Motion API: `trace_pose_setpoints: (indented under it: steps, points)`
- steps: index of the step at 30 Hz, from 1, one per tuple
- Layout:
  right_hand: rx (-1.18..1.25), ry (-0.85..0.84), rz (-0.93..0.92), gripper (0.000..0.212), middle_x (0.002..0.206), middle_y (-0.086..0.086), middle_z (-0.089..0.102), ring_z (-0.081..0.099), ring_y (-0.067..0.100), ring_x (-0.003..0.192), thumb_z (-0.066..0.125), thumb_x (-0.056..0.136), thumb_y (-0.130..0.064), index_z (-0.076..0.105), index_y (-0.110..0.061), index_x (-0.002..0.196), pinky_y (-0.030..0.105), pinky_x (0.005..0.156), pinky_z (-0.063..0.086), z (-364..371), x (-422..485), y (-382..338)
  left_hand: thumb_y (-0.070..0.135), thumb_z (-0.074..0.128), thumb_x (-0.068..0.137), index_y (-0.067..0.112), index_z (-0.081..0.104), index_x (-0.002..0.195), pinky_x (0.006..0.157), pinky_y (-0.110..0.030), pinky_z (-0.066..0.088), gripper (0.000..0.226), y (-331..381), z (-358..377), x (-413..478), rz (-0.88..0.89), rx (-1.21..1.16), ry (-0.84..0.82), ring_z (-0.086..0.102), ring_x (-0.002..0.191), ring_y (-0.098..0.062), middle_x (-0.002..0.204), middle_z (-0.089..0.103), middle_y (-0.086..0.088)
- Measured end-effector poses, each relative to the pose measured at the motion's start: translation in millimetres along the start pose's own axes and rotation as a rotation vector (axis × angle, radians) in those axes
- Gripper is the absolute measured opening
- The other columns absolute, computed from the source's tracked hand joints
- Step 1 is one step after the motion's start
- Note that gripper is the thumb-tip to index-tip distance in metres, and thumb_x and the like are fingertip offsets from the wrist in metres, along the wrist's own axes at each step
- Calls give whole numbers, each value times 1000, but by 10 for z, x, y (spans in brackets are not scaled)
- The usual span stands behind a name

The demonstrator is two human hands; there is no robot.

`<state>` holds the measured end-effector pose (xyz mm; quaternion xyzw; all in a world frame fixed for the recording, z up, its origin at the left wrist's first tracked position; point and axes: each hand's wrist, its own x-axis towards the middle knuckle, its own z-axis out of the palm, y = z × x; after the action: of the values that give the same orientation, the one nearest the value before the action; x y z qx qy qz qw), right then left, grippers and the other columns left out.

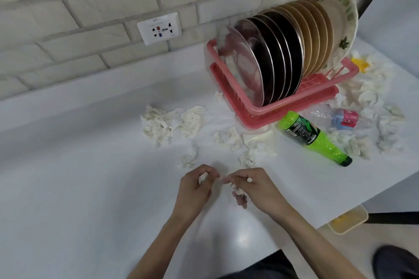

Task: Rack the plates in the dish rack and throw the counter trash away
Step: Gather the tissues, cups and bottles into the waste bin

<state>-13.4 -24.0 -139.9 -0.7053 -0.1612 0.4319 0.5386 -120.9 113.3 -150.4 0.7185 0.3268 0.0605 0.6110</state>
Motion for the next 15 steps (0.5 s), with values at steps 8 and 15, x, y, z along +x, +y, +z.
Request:
trace_pose_setpoints:
  steps: [8, 15]
  points:
    - [66, 207, 107, 55, 49, 3, 30, 23, 17, 39, 74, 85, -28, 33, -16, 50, 19, 41, 19, -309, -337, 219, 17, 60, 97, 18, 69, 80, 40, -20, 32, 19, 69, 456, -84, 46, 45, -153, 41, 35, -17, 53, 56, 1]
    - [-7, 420, 84, 60, 42, 4, 39, 29, 15, 34, 57, 96, -41, 46, -7, 48, 20, 40, 27, -822, -808, 455, 26, 58, 100, 12, 58, 65, 46, -15, 31, 38, 235, 1166, -137, 109, 147, -344, 38, 43, -4, 55, 47, 6]
